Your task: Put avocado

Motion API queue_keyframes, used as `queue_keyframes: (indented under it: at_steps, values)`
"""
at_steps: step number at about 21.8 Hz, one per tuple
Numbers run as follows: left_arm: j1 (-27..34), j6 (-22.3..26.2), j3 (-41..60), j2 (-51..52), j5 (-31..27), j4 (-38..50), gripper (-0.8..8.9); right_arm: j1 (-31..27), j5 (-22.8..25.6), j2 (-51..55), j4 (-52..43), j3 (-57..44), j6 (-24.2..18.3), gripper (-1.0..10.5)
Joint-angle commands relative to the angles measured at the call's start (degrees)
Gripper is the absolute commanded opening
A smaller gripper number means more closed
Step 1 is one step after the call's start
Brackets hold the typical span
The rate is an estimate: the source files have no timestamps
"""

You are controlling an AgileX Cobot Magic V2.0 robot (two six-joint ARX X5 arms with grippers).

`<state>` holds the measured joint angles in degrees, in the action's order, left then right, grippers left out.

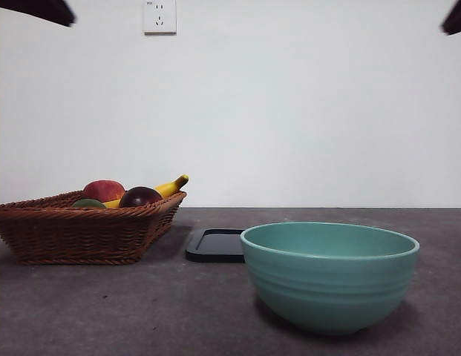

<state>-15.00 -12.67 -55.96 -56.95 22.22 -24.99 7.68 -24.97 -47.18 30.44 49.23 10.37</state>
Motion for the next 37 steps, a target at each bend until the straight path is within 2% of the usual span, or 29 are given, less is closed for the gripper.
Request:
queue_keyframes:
  at_steps: [1,5,9,10,11,13,14,15,17,20,24,26,28,30,32,37]
  values:
    - [-2.21,1.92,-2.71,-2.86,0.81,-2.49,0.16,3.78,-0.57,-4.07,2.60,3.91,-5.66,0.1]
    - [-4.90,1.97,-2.86,-4.35,0.76,-5.60,0.28,8.74,-0.50,-8.24,5.38,5.62,-7.04,0.1]
    - [-4.94,3.10,-2.86,-4.50,0.74,-6.88,0.48,9.22,-0.52,-8.96,5.84,5.62,-6.99,0.1]
    - [-4.94,3.10,-2.86,-4.50,0.74,-7.06,1.11,9.22,-0.52,-8.96,5.84,5.62,-6.99,0.5]
    - [-4.94,3.06,-2.86,-4.50,0.74,-7.17,2.46,9.22,-0.48,-8.96,5.88,5.62,-6.93,1.7]
    - [-4.94,2.97,-2.86,-4.50,0.74,-6.73,6.42,9.22,-0.50,-8.96,5.79,5.62,-6.25,5.6]
    - [-4.94,2.97,-2.86,-4.50,0.74,-6.64,7.62,9.22,-0.50,-8.96,5.86,5.62,-6.27,6.8]
    - [-4.94,2.99,-2.86,-4.50,0.74,-6.82,7.87,9.22,-0.44,-8.94,6.08,5.62,-6.32,7.1]
    - [-4.94,3.02,-2.86,-4.50,0.74,-7.19,7.83,9.16,0.09,-8.92,6.03,5.62,-6.36,7.1]
    - [-4.94,3.02,-2.86,-4.50,0.74,-7.19,7.83,9.11,4.24,-8.90,6.16,5.62,-6.97,7.1]
    - [-3.61,3.54,-5.55,-4.96,-0.15,-9.18,7.82,7.74,5.14,-7.74,6.91,6.03,-8.41,7.1]
    - [-2.75,5.90,-10.10,-6.78,-4.68,-13.68,7.81,6.97,11.13,-6.91,9.90,8.13,-10.25,7.1]
    - [-2.08,8.98,-14.75,-9.51,-10.71,-17.07,7.81,6.16,19.61,-6.32,14.21,11.82,-11.39,7.1]
    - [-1.40,9.68,-17.81,-12.98,-13.05,-17.20,7.81,5.44,24.26,-5.75,17.88,16.09,-12.68,7.1]
    - [-0.63,9.68,-19.74,-17.73,-13.05,-16.81,7.81,5.07,24.85,-5.35,19.15,19.65,-14.49,7.1]
    - [0.22,9.35,-20.76,-32.35,-13.64,-13.51,7.81,5.09,24.83,-4.76,20.72,22.03,-14.19,7.1]
